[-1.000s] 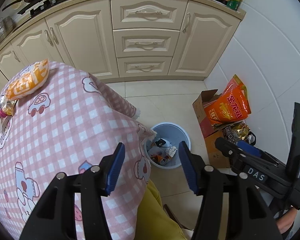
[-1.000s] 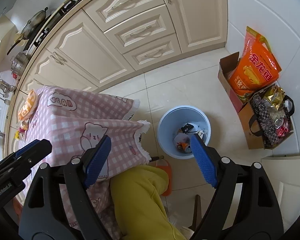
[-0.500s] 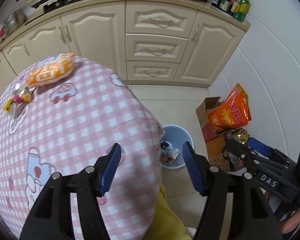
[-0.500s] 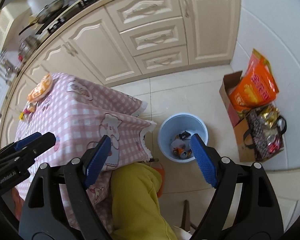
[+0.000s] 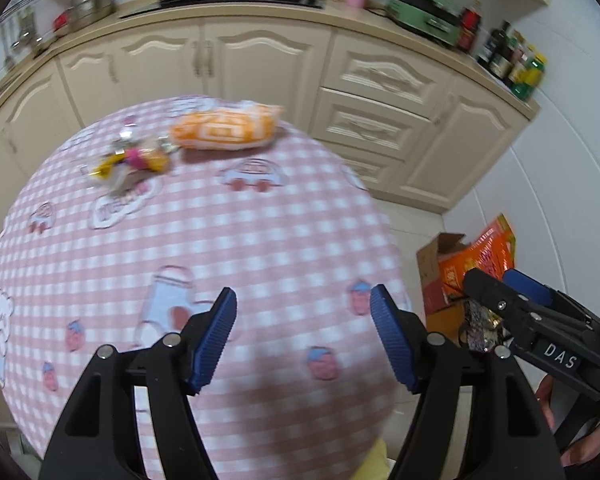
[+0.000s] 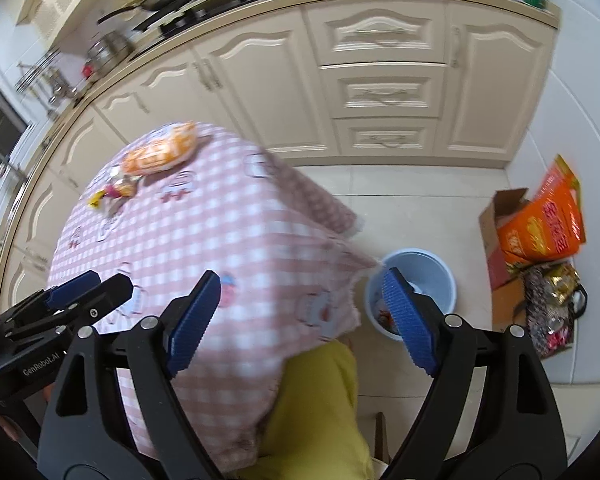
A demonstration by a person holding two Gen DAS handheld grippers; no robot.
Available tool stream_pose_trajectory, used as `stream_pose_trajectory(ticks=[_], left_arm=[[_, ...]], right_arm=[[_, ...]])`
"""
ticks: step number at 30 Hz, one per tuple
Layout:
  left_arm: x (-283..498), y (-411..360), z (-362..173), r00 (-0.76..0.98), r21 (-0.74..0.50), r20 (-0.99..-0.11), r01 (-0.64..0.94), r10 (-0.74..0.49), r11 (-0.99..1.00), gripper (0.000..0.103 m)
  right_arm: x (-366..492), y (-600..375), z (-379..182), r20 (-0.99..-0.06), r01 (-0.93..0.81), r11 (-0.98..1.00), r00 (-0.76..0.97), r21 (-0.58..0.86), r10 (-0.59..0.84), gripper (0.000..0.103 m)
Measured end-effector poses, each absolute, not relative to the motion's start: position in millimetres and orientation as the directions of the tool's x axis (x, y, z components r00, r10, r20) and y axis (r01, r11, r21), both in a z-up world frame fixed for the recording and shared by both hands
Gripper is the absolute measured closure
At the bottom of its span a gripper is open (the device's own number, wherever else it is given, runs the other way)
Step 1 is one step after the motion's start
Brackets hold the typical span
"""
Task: Collect trash
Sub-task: 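Move both tools back over the table toward the remaining trash, then grasp the orange-printed bread bag with the right gripper while the left grasps the yellow-pink candy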
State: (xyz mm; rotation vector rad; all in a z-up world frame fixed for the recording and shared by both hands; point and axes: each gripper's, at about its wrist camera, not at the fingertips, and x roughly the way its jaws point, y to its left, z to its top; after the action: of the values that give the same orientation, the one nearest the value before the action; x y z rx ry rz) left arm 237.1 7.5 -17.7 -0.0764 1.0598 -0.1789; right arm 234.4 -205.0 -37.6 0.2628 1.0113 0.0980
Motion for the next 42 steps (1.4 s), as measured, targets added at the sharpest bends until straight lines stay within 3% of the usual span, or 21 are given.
stream_pose_trajectory(ticks=[16, 32, 37, 42], left_arm=[[263.5, 159.8, -15.5, 0.506, -0.18, -0.859, -0.165, -0.074, 0.97, 0.025], [322.7, 221.6, -35.5, 0.464, -0.228, -0.882, -0.276, -0.078, 0.934, 0.024], [340.7, 223.9, -45.2, 0.443, -0.263, -0.889, -0.277, -0.12, 0.924, 0.024], [357.4, 224.0, -51.7, 0.424, -0.288, -0.893, -0.283, -0.15, 0.915, 0.024]], right_arm=[[311.6, -71.1, -42.0, -0.866, -0.147, 0.962, 0.419, 0.23, 0.271, 0.016], [425.0, -20.4, -54.8, -0.904, -0.144, 0.979, 0.383, 0.146, 0.191, 0.011], [463.2, -6.2, -77.8, -0.917, -0.128, 0.977, 0.343, 0.168, 0.202, 0.008], [483.6, -1.5, -100.8, -0.89, -0.149, 0.942, 0.31, 0.301, 0.334, 0.006]])
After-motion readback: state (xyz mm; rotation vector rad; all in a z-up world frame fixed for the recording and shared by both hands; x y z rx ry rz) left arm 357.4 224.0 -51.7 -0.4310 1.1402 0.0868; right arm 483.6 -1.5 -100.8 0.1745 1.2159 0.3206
